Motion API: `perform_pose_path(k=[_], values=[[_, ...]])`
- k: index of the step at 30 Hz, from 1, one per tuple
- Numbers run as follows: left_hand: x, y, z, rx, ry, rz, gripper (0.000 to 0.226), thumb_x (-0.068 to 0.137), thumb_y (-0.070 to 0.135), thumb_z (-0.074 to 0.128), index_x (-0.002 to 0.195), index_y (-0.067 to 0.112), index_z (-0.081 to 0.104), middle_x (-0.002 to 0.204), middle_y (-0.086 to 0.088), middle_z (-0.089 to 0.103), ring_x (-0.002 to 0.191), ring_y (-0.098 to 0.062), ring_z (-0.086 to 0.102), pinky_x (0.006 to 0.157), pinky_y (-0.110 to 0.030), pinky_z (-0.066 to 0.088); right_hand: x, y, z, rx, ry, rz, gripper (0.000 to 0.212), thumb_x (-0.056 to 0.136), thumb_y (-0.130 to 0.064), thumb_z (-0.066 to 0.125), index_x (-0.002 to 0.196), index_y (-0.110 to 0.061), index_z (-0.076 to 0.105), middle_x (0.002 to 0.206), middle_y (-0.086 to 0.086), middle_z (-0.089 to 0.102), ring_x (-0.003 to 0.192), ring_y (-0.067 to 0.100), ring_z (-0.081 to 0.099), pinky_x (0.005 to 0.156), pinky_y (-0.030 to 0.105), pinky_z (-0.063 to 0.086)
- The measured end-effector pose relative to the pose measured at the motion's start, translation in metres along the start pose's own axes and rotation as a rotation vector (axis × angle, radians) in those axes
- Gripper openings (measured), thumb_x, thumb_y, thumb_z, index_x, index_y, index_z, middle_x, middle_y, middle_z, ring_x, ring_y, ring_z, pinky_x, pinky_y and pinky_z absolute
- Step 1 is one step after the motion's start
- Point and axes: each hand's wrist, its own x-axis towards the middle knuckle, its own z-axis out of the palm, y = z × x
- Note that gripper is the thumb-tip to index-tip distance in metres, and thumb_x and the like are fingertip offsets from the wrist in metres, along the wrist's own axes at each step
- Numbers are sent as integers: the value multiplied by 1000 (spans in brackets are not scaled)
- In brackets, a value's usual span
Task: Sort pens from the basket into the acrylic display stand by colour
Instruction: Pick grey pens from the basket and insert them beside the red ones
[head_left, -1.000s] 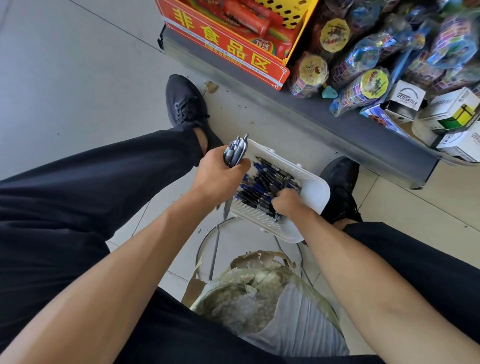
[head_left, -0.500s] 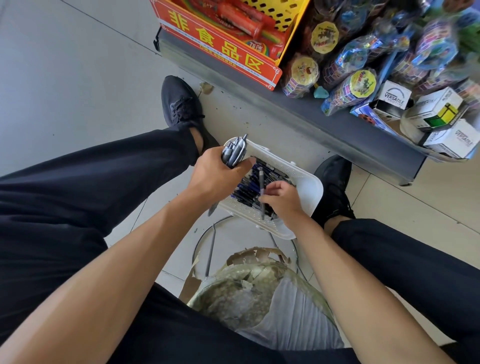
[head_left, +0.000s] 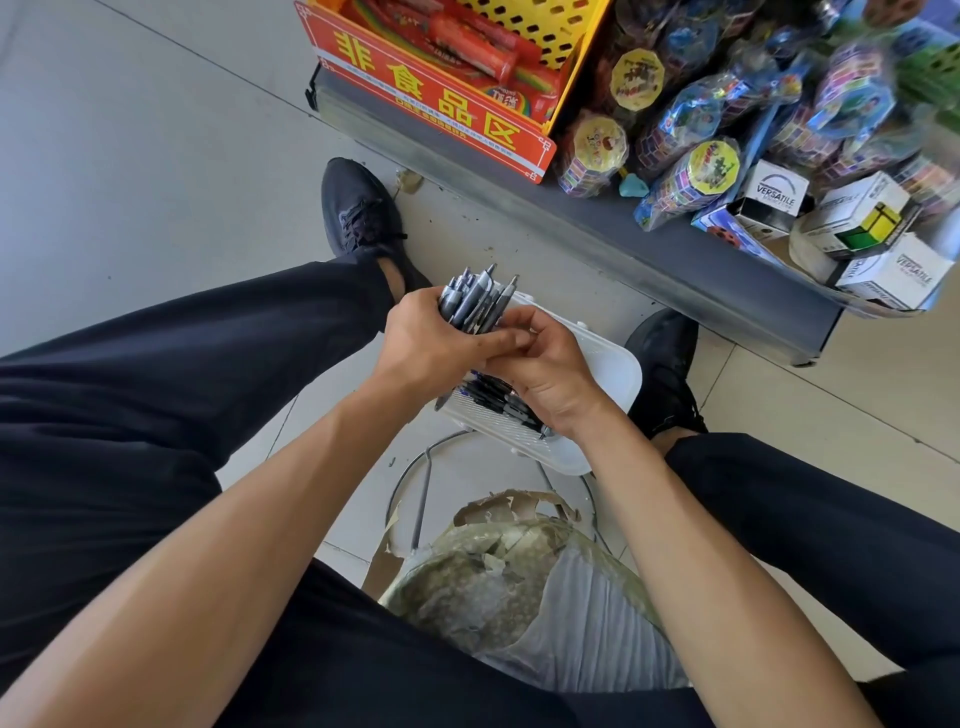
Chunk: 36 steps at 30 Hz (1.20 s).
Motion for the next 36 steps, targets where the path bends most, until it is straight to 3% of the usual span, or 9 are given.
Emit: perform_pose_path(k=[5,8,10,12,18,24,28,34,36], values=[[3,0,-3,51,42,-12,34,71,34,89,63,22,58,55,8,55,43,2,48,41,-11,37,-1,-9,2,2,-71,47,56,71,15,77,114,-11,53,90,7,77,85,22,74,92,43,59],[5,-2,-3,84,45,-16,22,78,26,80,73,14,63,65,-3,62,55,-9,53,52,-27,52,0,-14,-16,-56,-13,105,51,77,4,78,120,-10,56,100,12,77,93,25,75,93,39,60],[6,-4,-2,88,46,-28,19,82,23,75,83,7,66,77,-13,68,62,-17,57,63,-38,58,5,-6,-38,-344,179,125,38,84,-3,77,116,-16,61,103,10,76,98,27,74,92,37,60],[8,-6,-2,84,50,-14,21,82,21,74,85,3,64,74,-12,65,61,-17,54,60,-37,56,10,7,-62,-810,256,164,28,87,-7,70,111,-22,63,103,0,72,100,21,69,88,31,57],[8,-8,-2,82,55,-5,22,81,21,72,82,4,57,63,2,53,58,-15,48,57,-32,47,16,46,-99,-1702,-221,197,38,86,4,60,119,-13,66,118,5,63,114,27,55,96,36,47],[9,-6,-2,86,26,-24,22,81,21,73,73,15,53,62,5,52,56,-13,47,55,-29,44,23,53,-97,-1993,-358,310,35,93,-12,58,126,-21,65,126,4,59,123,26,50,104,39,39],[8,-6,-1,87,2,-26,20,83,20,73,86,5,60,71,-6,60,60,-15,52,58,-33,50,29,53,-83,-2221,-400,250,24,93,-11,58,114,-18,67,120,3,64,124,25,51,111,39,34],[10,-12,-2,143,5,-43,22,83,24,72,93,7,63,80,-12,70,67,-25,68,69,-43,61,32,40,-82,-2105,-313,225,19,92,-8,62,105,-19,71,109,2,67,109,24,60,101,36,44],[10,-12,-2,133,-17,-56,22,85,22,72,98,6,63,85,-14,72,60,-13,71,62,-31,62,28,36,-86,-2006,-272,161,22,90,-5,62,103,-20,71,104,0,66,103,23,59,88,32,44]])
